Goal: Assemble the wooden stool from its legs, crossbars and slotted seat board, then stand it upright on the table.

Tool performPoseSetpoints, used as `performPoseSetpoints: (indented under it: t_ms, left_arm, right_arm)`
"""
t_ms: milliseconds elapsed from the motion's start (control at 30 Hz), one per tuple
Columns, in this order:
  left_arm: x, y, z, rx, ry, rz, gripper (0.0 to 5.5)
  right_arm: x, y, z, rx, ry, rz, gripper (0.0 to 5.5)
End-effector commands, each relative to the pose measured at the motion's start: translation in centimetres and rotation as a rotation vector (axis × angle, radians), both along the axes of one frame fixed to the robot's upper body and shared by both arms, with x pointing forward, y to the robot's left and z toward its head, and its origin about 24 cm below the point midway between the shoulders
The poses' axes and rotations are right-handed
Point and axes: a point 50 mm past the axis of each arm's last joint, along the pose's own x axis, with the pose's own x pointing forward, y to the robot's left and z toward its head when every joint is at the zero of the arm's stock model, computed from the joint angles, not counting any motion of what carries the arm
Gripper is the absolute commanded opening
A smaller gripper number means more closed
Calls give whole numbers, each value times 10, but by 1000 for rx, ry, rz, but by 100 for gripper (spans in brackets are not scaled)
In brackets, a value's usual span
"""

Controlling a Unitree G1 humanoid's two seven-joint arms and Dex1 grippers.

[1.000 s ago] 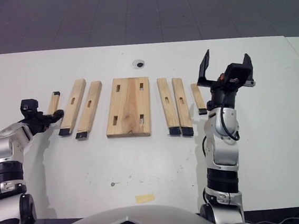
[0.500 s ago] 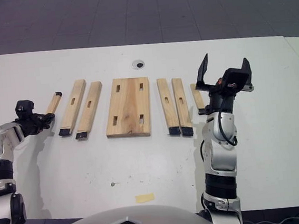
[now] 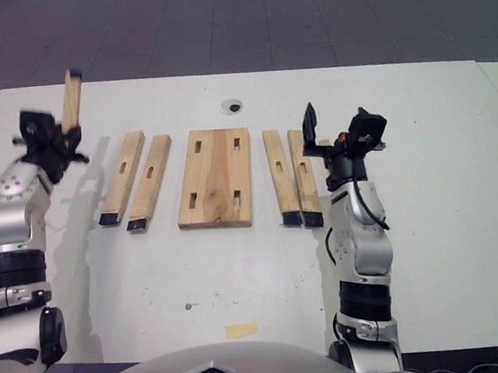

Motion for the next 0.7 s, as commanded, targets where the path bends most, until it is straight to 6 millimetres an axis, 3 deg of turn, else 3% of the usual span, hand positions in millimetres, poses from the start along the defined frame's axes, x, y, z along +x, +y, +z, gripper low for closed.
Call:
performPoseSetpoints:
  t_ms: [33, 167, 367, 700]
  left_arm:
    - [-24, -77, 1, 108, -31, -543, 129]
    - [-45, -107, -4, 149, -32, -747, 129]
    - [-57, -118, -17, 132, 6, -799, 129]
    - [-60, -117, -30, 72, 67, -779, 129]
  right_arm:
    - [-8, 31, 46, 325, -180, 459, 540]
    - [-4, 44, 34, 449, -78, 535, 540]
    - [-4, 62, 18, 515, 5, 572, 540]
    - [-10, 65, 20, 565, -53, 655, 379]
